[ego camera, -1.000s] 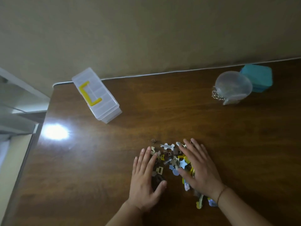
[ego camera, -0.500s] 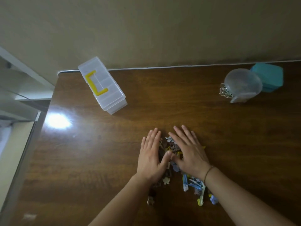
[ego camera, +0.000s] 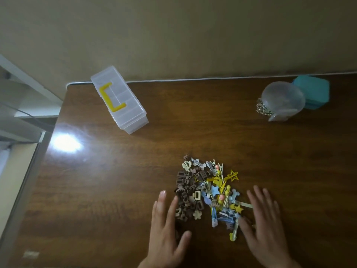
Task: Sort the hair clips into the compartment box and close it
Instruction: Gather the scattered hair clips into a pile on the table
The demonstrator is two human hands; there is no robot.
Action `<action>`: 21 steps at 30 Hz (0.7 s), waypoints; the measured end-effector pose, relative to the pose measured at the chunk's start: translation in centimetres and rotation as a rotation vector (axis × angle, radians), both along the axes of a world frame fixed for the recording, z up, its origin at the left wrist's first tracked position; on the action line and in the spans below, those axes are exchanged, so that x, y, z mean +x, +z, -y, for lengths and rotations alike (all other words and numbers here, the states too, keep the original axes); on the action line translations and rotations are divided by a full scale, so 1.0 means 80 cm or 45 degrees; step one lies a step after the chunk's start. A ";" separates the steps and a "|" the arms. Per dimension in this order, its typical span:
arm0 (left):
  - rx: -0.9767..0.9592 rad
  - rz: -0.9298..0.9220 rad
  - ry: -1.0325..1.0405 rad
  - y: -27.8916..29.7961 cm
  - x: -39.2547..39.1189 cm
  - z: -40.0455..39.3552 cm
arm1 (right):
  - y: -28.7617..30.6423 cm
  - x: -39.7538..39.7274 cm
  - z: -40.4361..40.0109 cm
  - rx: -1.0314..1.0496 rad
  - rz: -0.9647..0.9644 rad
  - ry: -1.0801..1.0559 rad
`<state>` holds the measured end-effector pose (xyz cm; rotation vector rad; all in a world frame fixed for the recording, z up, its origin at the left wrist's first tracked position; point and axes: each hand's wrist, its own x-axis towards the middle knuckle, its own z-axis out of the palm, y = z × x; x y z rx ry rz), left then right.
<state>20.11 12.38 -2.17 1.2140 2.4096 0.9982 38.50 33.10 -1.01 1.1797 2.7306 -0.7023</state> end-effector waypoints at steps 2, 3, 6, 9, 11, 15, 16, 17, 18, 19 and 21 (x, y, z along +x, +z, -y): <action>-0.044 -0.060 -0.036 -0.004 0.011 -0.014 | -0.007 -0.016 0.022 0.018 0.065 0.017; -0.068 -0.091 -0.055 -0.003 0.013 -0.023 | -0.008 -0.026 0.032 0.026 0.074 0.021; -0.152 -0.122 -0.026 0.002 0.020 -0.048 | -0.007 -0.050 0.054 0.020 0.015 0.051; -0.125 -0.063 0.033 0.007 0.023 -0.061 | 0.000 -0.062 0.051 0.034 -0.076 0.065; -0.052 -0.040 0.048 0.013 0.014 -0.064 | 0.007 -0.070 0.036 0.010 -0.184 0.071; -0.040 0.056 0.131 0.028 -0.039 -0.095 | 0.016 -0.112 -0.010 -0.031 -0.248 0.043; -0.060 0.121 0.118 0.030 -0.053 -0.106 | 0.016 -0.125 -0.018 -0.034 -0.222 0.082; -0.070 0.187 0.081 0.030 -0.065 -0.117 | 0.016 -0.137 -0.023 -0.034 -0.183 0.140; -0.073 0.239 0.032 0.029 -0.074 -0.125 | 0.015 -0.147 -0.026 -0.034 -0.140 0.209; -0.073 0.268 -0.012 0.029 -0.081 -0.129 | 0.016 -0.155 -0.026 -0.028 -0.097 0.280; -0.066 0.295 -0.069 0.026 -0.087 -0.129 | 0.019 -0.164 -0.025 0.001 -0.033 0.397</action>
